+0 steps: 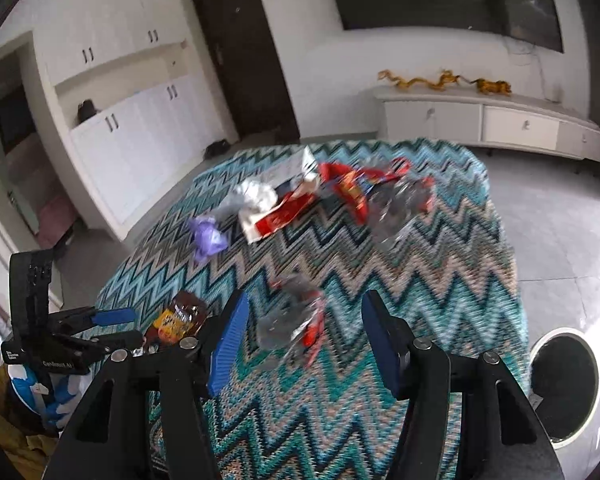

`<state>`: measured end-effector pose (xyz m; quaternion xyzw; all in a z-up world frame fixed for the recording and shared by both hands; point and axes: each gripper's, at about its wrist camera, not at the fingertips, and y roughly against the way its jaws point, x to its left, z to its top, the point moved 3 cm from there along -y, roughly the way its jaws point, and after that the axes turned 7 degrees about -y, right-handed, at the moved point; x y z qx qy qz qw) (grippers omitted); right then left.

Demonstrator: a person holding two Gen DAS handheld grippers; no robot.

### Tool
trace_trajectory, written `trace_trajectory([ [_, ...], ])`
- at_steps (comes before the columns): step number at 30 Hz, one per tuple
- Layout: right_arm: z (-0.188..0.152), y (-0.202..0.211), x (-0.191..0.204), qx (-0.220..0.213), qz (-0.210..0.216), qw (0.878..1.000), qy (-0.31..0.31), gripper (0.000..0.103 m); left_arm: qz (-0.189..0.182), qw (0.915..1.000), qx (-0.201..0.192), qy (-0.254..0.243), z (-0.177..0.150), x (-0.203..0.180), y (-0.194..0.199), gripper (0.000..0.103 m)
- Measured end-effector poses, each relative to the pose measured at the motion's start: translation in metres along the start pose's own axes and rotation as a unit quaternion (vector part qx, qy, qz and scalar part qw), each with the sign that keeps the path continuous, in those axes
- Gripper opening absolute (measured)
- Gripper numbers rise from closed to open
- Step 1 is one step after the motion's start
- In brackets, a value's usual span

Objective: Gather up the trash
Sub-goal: 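Grasp the brown chip bag with the left tool while the right grasps a clear wrapper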

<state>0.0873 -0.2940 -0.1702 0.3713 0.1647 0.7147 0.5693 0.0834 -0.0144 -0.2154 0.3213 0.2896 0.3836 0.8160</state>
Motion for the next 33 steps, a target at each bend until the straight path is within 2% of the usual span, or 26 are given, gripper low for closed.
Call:
trace_trajectory([
  [7,-0.012,-0.031,0.003,0.041,0.011,0.999,0.003,0.062,0.009,0.9995,0.028,-0.013,-0.003,-0.014,-0.022,0.075],
  [14,-0.012,-0.052,0.006,0.059,0.016,0.998,0.012,0.064,0.022,0.9984,0.045,-0.026,0.003,-0.020,-0.040,0.075],
  [22,-0.009,-0.070,0.003,0.070,0.014,0.997,0.011,0.064,0.021,0.9988,0.035,-0.025,0.011,-0.016,-0.049,0.073],
  [25,-0.008,-0.078,0.004,0.073,0.014,0.997,0.015,0.059,0.023,0.9992,0.027,-0.020,0.013,-0.011,-0.049,0.061],
  [26,-0.008,-0.081,0.004,0.073,0.015,0.997,0.014,0.054,0.020,0.9994,0.025,-0.016,0.013,-0.009,-0.049,0.054],
  [30,-0.007,-0.087,0.003,0.075,0.012,0.997,0.012,0.046,0.016,0.9997,0.019,-0.007,0.016,-0.003,-0.046,0.040],
  [31,-0.008,-0.088,0.002,0.075,0.013,0.997,0.011,0.042,0.014,0.9997,0.017,-0.004,0.016,-0.002,-0.046,0.022],
  [32,-0.009,-0.089,0.002,0.076,0.014,0.997,0.010,0.038,0.010,0.9998,0.020,0.001,0.016,0.000,-0.046,0.000],
  [33,-0.009,-0.090,0.001,0.078,0.014,0.997,0.010,0.033,-0.001,0.9996,0.026,0.011,0.016,0.003,-0.048,0.001],
])
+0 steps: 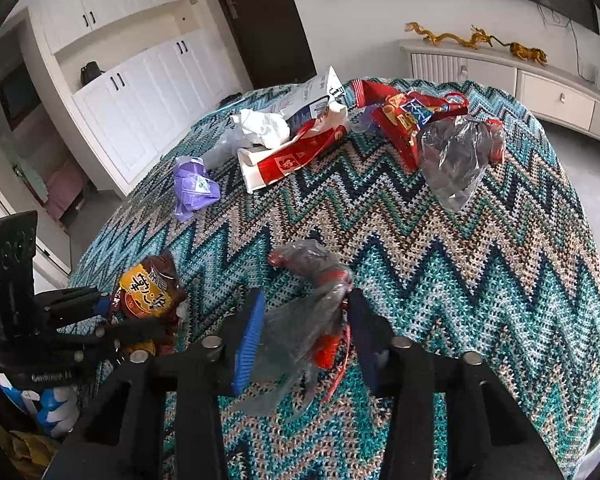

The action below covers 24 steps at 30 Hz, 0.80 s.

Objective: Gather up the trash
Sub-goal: 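Grasp the brown chip bag with the left tool while the right grasps a clear wrapper, then carry chip bag and clear wrapper to the white bin and open both tools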

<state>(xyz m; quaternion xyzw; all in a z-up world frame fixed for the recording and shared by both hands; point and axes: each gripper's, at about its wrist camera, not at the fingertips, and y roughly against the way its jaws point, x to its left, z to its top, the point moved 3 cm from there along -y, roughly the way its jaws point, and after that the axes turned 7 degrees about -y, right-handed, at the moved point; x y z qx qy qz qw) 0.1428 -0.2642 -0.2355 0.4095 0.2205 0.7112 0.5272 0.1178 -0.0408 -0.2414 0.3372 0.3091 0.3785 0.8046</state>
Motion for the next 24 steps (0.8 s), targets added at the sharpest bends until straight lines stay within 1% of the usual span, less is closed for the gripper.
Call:
trace_trajectory([
  [1,0.000,-0.001,0.000,0.001,-0.001,1.000,0.001,0.031,-0.004,0.9999,-0.002,0.009,0.000,0.003,0.000,0.001],
  [3,-0.002,-0.003,0.000,0.005,-0.003,1.000,0.004,0.026,-0.002,0.9999,-0.005,0.011,0.000,0.004,0.002,0.001],
  [5,-0.004,-0.003,0.000,0.006,-0.003,1.000,0.004,0.017,-0.001,0.9999,-0.010,0.009,0.000,0.003,0.005,0.001],
  [7,-0.005,-0.003,-0.001,0.007,-0.002,1.000,0.002,0.013,0.001,0.9999,-0.012,0.007,0.001,0.001,0.008,0.001],
  [9,-0.007,-0.001,-0.001,0.004,0.000,1.000,0.002,0.011,0.001,0.9999,-0.014,0.007,-0.001,0.000,0.011,0.001],
  [14,-0.006,0.012,-0.001,-0.015,0.002,1.000,-0.002,0.011,0.003,0.9995,-0.031,0.009,-0.001,-0.002,0.026,0.000],
  [24,-0.004,0.053,-0.005,-0.064,0.012,0.998,-0.008,0.011,0.016,0.9980,-0.062,0.002,0.014,-0.010,0.057,0.000],
])
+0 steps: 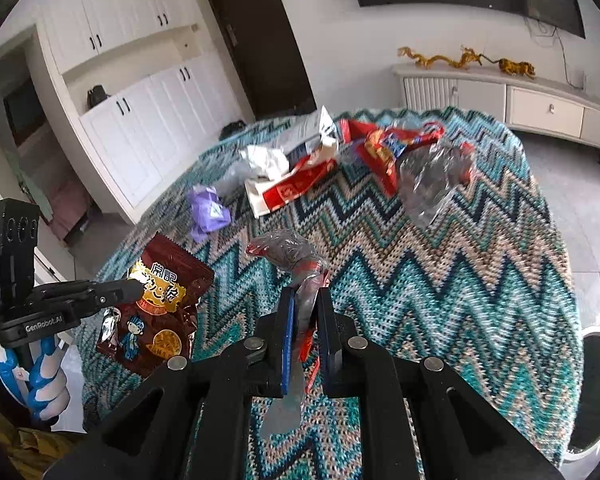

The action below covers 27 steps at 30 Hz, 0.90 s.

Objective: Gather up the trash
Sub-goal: 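Carry chip bag and clear wrapper to the white bin and open both tools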

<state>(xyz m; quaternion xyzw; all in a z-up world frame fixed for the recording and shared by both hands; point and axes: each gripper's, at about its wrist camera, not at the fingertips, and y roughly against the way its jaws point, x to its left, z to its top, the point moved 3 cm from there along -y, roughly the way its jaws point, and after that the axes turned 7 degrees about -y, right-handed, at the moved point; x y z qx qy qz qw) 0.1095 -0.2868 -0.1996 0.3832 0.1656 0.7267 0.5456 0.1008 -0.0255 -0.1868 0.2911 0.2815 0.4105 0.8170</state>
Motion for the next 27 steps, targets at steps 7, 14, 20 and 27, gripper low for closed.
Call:
trace_trajectory([
  [7,0.001,0.027,-0.007,-0.030,-0.003,1.000,0.003,0.010,0.012,0.9997,-0.012,-0.016,0.019,-0.014,0.014,0.000],
  [14,0.003,0.056,-0.033,-0.068,-0.012,0.998,-0.005,0.010,0.021,0.9987,-0.032,-0.035,0.053,-0.039,0.025,0.000],
  [20,-0.001,0.082,-0.075,-0.103,-0.028,0.994,-0.036,0.011,-0.001,0.9971,-0.028,-0.070,0.086,-0.081,0.012,0.000],
  [27,-0.024,0.117,-0.161,-0.133,-0.094,0.980,-0.118,0.011,-0.061,0.9889,-0.009,-0.135,0.122,-0.168,-0.039,0.000],
])
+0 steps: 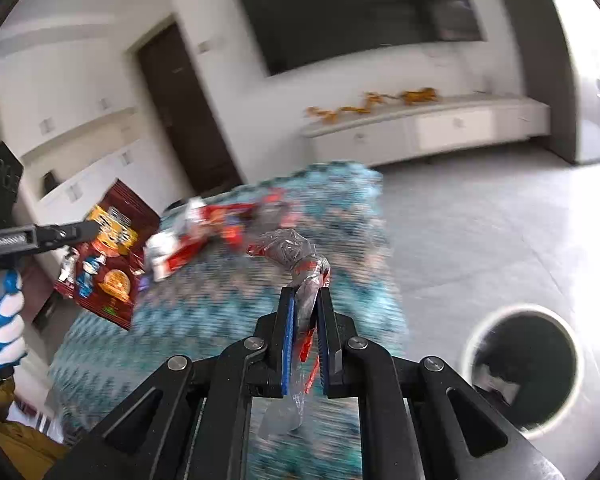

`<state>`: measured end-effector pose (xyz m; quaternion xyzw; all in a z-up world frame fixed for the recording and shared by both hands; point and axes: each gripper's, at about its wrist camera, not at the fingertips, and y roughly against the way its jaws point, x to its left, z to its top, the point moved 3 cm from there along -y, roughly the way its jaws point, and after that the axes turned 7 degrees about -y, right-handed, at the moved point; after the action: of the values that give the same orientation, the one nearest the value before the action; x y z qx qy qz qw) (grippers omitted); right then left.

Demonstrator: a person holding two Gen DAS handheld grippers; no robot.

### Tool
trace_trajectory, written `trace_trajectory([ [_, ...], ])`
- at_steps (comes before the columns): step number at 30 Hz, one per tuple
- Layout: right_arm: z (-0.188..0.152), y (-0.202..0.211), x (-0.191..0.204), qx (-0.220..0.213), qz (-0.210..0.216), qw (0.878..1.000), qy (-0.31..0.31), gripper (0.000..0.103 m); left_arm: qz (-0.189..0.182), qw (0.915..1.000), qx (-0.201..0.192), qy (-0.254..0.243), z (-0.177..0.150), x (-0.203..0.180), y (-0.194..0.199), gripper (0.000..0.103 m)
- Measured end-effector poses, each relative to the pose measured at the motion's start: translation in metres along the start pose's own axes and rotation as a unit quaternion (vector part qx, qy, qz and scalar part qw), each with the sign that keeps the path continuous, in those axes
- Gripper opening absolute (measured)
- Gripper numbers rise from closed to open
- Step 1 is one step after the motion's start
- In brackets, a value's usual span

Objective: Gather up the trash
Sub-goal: 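Carry chip bag and clear wrapper to the white bin and open both tools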

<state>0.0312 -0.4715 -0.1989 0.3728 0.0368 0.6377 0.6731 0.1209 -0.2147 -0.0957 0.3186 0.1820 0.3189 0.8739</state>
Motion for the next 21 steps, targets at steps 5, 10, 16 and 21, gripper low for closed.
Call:
trace_trajectory([
  [5,-0.007,0.011,-0.079,-0.006,-0.061,0.995,-0.074,0.011,-0.057,0.9974,0.017,-0.041,0.034,-0.063,-0.058,0.000],
  [10,-0.019,0.009,-0.143,0.001,-0.117,0.985,-0.125,0.011,-0.092,0.9917,0.045,-0.078,0.054,-0.131,-0.122,0.000],
  [16,-0.028,-0.014,-0.206,0.019,-0.166,0.972,-0.167,0.011,-0.124,0.9848,0.092,-0.080,0.065,-0.194,-0.211,0.000],
  [21,-0.036,-0.031,-0.246,0.031,-0.199,0.960,-0.192,0.014,-0.113,0.9810,0.132,-0.085,0.057,-0.229,-0.279,0.000],
])
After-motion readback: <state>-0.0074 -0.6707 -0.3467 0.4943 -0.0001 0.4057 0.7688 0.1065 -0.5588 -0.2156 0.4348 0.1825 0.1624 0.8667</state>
